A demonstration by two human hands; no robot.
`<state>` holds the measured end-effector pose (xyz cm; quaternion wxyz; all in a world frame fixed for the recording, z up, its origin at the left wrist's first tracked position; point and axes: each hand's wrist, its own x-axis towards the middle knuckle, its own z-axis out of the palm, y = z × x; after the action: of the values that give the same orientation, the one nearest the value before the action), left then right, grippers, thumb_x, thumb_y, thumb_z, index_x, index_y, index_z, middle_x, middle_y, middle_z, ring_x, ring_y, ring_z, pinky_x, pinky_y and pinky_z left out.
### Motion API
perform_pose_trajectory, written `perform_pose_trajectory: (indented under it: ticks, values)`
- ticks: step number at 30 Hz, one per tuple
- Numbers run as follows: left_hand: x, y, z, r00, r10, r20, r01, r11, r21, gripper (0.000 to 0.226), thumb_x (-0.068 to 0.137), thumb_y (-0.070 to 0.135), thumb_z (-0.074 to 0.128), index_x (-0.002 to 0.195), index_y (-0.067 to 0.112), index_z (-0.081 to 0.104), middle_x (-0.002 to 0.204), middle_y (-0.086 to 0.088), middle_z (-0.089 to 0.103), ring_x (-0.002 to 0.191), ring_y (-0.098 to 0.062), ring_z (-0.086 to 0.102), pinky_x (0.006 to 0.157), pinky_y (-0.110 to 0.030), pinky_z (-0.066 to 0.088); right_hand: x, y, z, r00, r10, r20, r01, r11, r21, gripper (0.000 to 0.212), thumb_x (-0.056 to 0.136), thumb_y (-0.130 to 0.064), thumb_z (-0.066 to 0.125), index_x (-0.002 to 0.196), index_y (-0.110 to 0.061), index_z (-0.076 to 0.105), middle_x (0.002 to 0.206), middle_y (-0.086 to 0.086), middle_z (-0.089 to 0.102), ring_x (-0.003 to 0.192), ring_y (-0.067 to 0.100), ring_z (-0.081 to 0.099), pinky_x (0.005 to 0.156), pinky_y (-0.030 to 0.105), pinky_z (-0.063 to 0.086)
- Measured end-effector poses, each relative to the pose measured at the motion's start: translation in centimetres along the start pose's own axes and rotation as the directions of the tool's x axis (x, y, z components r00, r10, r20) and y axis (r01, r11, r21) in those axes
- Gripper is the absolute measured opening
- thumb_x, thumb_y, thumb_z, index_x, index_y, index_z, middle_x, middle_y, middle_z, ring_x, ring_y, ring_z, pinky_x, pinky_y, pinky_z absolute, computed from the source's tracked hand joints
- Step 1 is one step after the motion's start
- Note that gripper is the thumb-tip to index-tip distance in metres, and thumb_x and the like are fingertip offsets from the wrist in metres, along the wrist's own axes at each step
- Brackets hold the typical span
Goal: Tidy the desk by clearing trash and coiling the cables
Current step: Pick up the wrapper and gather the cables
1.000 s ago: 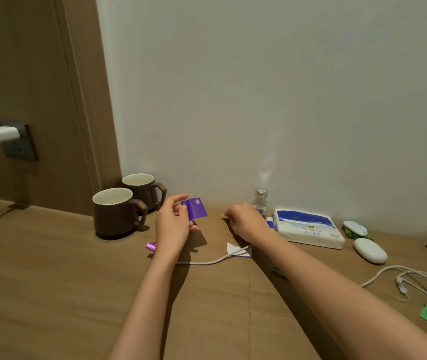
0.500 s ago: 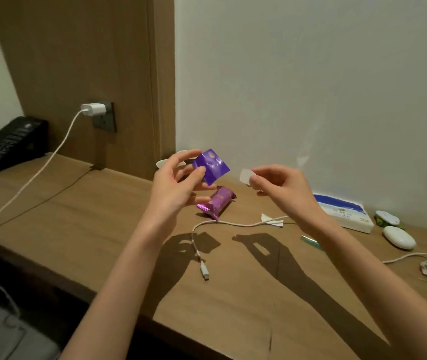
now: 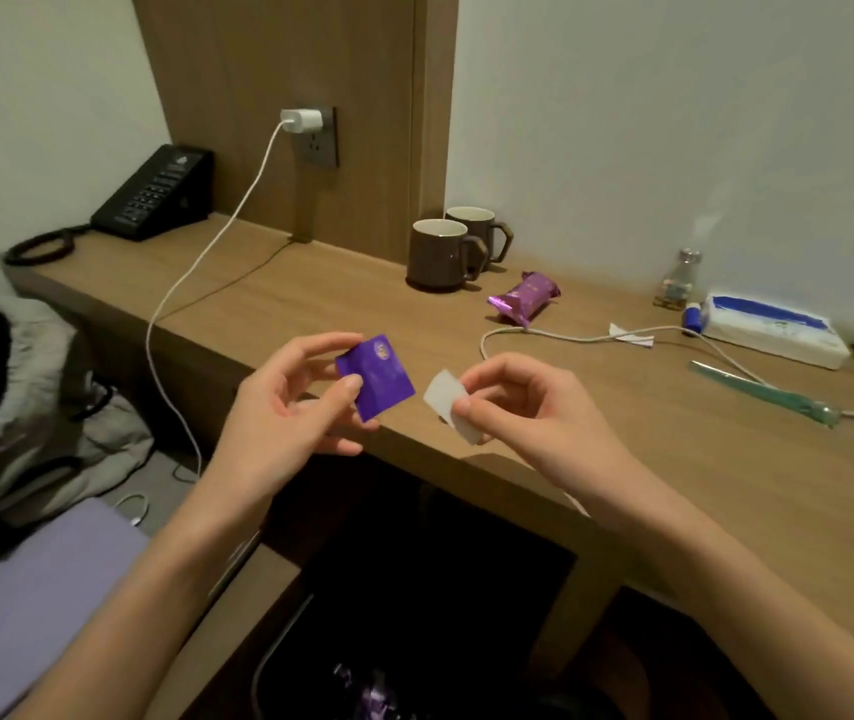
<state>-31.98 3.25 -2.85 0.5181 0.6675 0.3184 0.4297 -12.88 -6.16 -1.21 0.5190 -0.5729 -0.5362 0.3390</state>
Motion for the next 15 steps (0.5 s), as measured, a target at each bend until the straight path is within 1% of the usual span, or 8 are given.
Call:
perform_pose_trajectory:
  ticks: [1, 3, 5, 7, 9, 12, 15]
  values:
    - [-0.9, -1.3, -0.7, 0.999, -0.041, -0.003, 0.041, 0.999, -0.010, 0.033, 0.086, 0.015, 0.060, 0.117, 0.025, 0.060, 0.102, -0.004, 0.067, 0.074, -0.022, 0.072, 0.056, -0.026, 0.057, -0.5, 0.9, 0.9, 0.999, 0.011, 0.031, -0.012, 1.000, 0.005, 0.010, 0.085, -0.005, 0.067, 0.094, -0.005, 0.065, 0.077, 0.006, 0.067, 0.069, 0.008, 0.059, 0.064, 0.015, 0.048]
    - [-2.4, -3.7, -1.9, 0.992, -0.125, -0.005, 0.125, 0.992, -0.023, 0.031, 0.087, 0.011, 0.059, 0.116, 0.024, 0.061, 0.101, -0.005, 0.067, 0.072, -0.022, 0.072, 0.055, -0.024, 0.057, -1.4, 2.8, 2.4, 0.992, 0.040, 0.122, -0.041, 0.999, 0.005, 0.011, 0.086, -0.002, 0.065, 0.096, -0.007, 0.064, 0.080, 0.007, 0.066, 0.071, 0.009, 0.059, 0.067, 0.016, 0.048]
    - [-3.7, -5.9, -3.0, 0.980, -0.197, 0.004, 0.197, 0.980, -0.012, 0.030, 0.088, 0.010, 0.059, 0.113, 0.026, 0.062, 0.098, -0.002, 0.069, 0.072, -0.022, 0.072, 0.057, -0.025, 0.058, -2.2, 4.8, 3.8, 0.966, 0.096, 0.240, -0.096, 0.995, -0.011, 0.017, 0.088, -0.003, 0.063, 0.102, -0.012, 0.065, 0.088, 0.014, 0.069, 0.075, 0.014, 0.062, 0.074, 0.023, 0.051]
    - [-4.7, -8.1, -3.8, 0.966, -0.256, 0.028, 0.256, 0.967, 0.005, 0.029, 0.087, 0.010, 0.059, 0.111, 0.027, 0.062, 0.094, -0.001, 0.070, 0.071, -0.022, 0.071, 0.058, -0.026, 0.058, -2.9, 7.3, 5.1, 0.942, 0.143, 0.305, -0.141, 0.990, -0.026, 0.021, 0.089, -0.003, 0.061, 0.108, -0.012, 0.064, 0.092, 0.019, 0.069, 0.074, 0.020, 0.063, 0.076, 0.030, 0.052]
    - [-5.3, -10.6, -4.3, 0.945, -0.320, 0.068, 0.318, 0.948, 0.033, 0.028, 0.088, 0.007, 0.058, 0.109, 0.026, 0.062, 0.091, -0.003, 0.070, 0.067, -0.020, 0.071, 0.055, -0.025, 0.057, -3.2, 10.3, 6.3, 0.930, 0.200, 0.310, -0.186, 0.980, -0.073, 0.023, 0.089, -0.002, 0.060, 0.111, -0.009, 0.063, 0.091, 0.022, 0.068, 0.073, 0.022, 0.062, 0.075, 0.033, 0.052]
    - [-5.4, -15.4, -4.3, 0.891, -0.445, 0.089, 0.436, 0.894, 0.106, 0.027, 0.090, 0.002, 0.055, 0.110, 0.020, 0.059, 0.093, -0.010, 0.067, 0.059, -0.013, 0.068, 0.051, -0.020, 0.055, -3.2, 15.4, 7.8, 0.907, 0.311, 0.285, -0.268, 0.946, -0.181, 0.025, 0.089, -0.004, 0.060, 0.114, -0.010, 0.062, 0.090, 0.021, 0.068, 0.073, 0.020, 0.064, 0.075, 0.037, 0.055]
    - [-5.2, -21.2, -3.6, 0.829, -0.554, 0.079, 0.533, 0.824, 0.191, 0.025, 0.091, 0.001, 0.054, 0.114, 0.012, 0.056, 0.088, -0.012, 0.065, 0.052, -0.010, 0.066, 0.046, -0.020, 0.053, -3.1, 20.5, 8.9, 0.868, 0.440, 0.230, -0.388, 0.890, -0.238, 0.026, 0.089, -0.005, 0.058, 0.114, -0.010, 0.061, 0.087, 0.011, 0.066, 0.073, 0.019, 0.064, 0.070, 0.033, 0.056]
